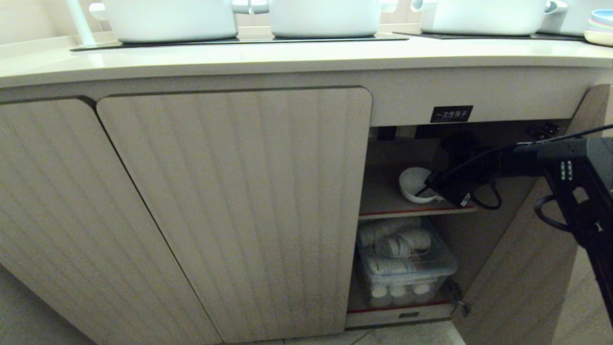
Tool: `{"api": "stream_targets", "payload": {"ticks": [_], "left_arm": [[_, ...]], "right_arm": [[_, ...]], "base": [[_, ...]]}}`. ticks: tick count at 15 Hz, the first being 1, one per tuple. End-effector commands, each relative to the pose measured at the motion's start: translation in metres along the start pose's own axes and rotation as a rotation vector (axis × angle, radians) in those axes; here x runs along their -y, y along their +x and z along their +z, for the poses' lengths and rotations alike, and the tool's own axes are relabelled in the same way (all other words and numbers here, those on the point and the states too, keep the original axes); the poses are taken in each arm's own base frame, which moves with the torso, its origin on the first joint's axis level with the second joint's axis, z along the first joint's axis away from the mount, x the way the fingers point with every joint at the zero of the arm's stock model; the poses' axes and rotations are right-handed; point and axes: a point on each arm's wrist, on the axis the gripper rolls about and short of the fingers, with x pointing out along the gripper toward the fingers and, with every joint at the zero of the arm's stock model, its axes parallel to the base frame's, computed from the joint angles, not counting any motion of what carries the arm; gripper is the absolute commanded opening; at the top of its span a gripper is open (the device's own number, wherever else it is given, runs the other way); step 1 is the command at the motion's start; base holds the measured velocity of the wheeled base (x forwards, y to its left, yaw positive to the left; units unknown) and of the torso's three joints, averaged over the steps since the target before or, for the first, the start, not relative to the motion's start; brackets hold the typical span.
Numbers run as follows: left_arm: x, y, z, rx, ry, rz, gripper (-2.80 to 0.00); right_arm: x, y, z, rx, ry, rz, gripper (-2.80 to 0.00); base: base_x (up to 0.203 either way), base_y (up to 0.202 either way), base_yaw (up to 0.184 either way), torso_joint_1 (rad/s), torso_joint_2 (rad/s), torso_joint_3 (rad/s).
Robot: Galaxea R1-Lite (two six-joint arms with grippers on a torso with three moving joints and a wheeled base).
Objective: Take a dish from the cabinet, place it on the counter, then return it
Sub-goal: Put it back into the cabinet
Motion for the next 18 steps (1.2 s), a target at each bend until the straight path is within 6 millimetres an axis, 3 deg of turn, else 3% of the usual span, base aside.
{"api": "stream_targets", "payload": {"ticks": [1,18], "left_arm": [[0.0,0.0,0.0,0.001,0.0,0.0,-2.8],[0.0,0.0,0.0,0.002,0.0,0.0,-2.8]], "right_arm": [[0.0,0.003,0.0,0.009,0.003,0.008,-2.8],[0.003,0.017,-0.001,0.031,-0.07,0.022,-2.8]], "base": [[0.0,0.0,0.0,0.0,0.0,0.0],[0.0,0.0,0.0,0.0,0.0,0.0]]}}
